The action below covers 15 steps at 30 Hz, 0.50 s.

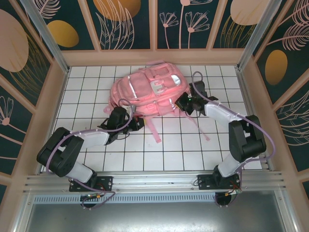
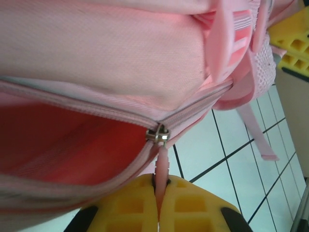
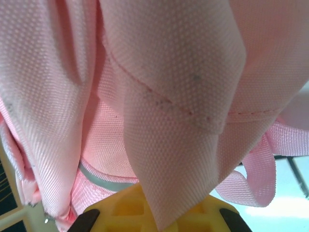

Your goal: Pack the student bag

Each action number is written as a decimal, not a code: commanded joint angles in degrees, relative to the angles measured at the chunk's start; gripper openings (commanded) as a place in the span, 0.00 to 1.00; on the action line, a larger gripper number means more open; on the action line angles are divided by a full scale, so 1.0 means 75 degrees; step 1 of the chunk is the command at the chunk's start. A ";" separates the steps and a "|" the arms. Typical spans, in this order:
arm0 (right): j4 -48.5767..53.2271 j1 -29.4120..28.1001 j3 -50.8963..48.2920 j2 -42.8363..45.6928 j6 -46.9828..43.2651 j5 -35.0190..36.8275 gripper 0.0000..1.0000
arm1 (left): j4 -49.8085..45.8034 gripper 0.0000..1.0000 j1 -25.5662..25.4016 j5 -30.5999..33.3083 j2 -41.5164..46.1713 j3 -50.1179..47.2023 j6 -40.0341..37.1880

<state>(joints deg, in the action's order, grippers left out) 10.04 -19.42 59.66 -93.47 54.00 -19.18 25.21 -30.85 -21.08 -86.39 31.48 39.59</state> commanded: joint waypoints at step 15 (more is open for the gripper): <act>0.0492 0.1636 0.1891 -0.1236 -0.1031 0.2723 0.00 | -0.2821 0.00 -0.0142 0.0842 0.0826 0.0496 -0.0442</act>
<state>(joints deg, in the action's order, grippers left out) 18.24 -13.47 70.11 -101.47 48.69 -15.00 14.76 -32.60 -18.96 -81.54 36.27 36.84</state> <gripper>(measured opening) 0.052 0.050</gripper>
